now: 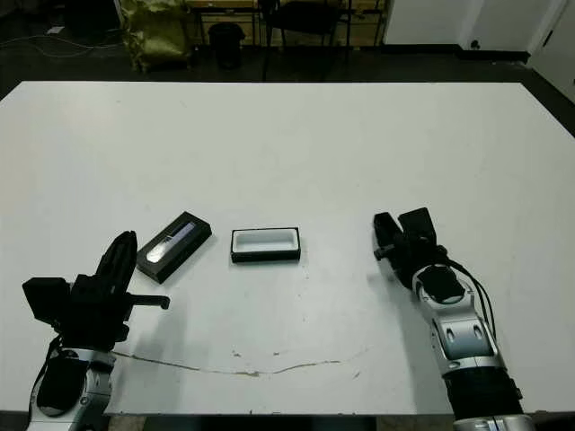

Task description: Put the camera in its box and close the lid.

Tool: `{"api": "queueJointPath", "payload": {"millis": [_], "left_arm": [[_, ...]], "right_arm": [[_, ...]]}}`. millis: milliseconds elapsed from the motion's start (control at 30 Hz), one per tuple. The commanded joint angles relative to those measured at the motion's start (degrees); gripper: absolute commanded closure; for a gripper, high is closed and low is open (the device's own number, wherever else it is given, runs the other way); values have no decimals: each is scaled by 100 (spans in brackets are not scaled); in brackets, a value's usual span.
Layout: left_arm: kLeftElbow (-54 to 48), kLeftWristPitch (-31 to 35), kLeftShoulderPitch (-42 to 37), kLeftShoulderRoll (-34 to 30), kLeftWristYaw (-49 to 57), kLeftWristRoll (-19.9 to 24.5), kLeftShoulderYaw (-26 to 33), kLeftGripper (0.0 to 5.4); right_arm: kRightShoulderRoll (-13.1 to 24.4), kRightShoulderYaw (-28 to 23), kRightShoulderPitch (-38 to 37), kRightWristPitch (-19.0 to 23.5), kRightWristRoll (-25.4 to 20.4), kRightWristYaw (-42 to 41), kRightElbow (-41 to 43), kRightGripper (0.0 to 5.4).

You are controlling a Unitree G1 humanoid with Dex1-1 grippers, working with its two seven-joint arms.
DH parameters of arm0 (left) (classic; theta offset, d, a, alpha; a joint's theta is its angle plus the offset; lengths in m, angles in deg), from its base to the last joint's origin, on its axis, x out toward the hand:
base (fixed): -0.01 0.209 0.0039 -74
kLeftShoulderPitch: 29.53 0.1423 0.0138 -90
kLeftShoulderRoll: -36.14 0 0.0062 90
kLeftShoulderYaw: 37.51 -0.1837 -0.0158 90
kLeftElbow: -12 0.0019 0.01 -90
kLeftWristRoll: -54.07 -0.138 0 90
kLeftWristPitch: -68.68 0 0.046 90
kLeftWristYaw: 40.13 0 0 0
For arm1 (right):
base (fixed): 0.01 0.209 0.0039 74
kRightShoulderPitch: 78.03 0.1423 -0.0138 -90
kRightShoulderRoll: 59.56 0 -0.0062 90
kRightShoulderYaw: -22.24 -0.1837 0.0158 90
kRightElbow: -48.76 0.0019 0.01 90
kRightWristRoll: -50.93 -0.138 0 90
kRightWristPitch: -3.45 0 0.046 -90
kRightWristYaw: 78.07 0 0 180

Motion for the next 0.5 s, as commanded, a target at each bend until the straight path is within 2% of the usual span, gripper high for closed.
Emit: {"api": "queueJointPath", "payload": {"millis": [33, 100, 133, 233, 433, 500], "left_arm": [[-27, 209, 132, -81, 52, -97, 36, 540], [-26, 241, 134, -86, 67, -113, 35, 540], [-14, 244, 136, -81, 68, -105, 37, 540], [-70, 344, 174, -64, 136, -169, 14, 540], [-34, 312, 193, -53, 87, -103, 13, 540], [8, 260, 188, -41, 76, -82, 13, 540]], "right_arm": [[-198, 388, -439, 164, 352, -118, -2159, 457], [-211, 465, -433, 232, 461, -67, -2131, 457], [-176, 511, -517, 554, 479, -64, -1698, 457], [-126, 546, -600, 984, 493, -127, -1109, 457], [-103, 297, -682, 2355, 38, -280, 456, 457], [62, 301, -692, 2480, -47, -459, 890, 457]]}}
